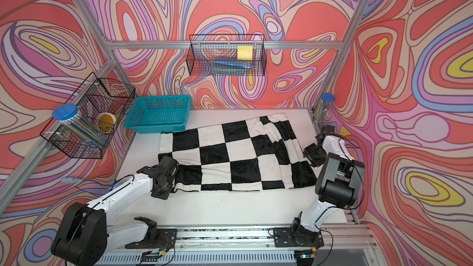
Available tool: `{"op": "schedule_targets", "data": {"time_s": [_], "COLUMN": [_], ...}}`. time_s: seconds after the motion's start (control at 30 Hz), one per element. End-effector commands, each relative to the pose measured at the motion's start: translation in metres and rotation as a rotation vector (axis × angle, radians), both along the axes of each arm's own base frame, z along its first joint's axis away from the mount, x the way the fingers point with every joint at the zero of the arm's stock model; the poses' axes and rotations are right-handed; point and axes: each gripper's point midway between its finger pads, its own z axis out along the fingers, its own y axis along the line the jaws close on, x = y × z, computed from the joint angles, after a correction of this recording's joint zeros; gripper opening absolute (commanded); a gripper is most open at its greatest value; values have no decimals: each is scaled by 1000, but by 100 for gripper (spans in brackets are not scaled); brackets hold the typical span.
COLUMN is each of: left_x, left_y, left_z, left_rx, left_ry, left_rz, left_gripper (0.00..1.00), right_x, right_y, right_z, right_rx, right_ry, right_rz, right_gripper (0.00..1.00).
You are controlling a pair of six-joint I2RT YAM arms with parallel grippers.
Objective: Roll up the pillowcase
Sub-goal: Adjust the pillowcase at the center of the board, then fold the pillowcase at the center of the board.
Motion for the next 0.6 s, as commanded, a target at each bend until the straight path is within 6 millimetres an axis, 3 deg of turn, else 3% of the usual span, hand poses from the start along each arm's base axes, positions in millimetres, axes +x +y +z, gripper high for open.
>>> {"op": "schedule_targets", "data": {"time_s": [0.0,0.1,0.23,0.47,0.57], "left_x": [-17,-22,-23,-15,-14], "left_y": [4,2,-6,-9,-10], "left_z": [-2,-7,-15,-10,-12], "left_rx": [7,-9,-57,-55,-59], "left_ry": [47,55,59,49,48], "left_rz": [-33,-40,-55,-103,-110], "left_gripper": [0,0,0,0,0], "right_x": [-27,-41,-61,-87,-87], "right_y": [-17,-27,-19,-3,0], "right_z": [-18,-10,-20,-37,-39], "right_rx": [-24,-68,-52,-2,-1], "right_ry": [149,181,241,318,284], "right_rz": [-42,-53,-45,-39,-64], "right_gripper": [52,55,57,59,58]}}
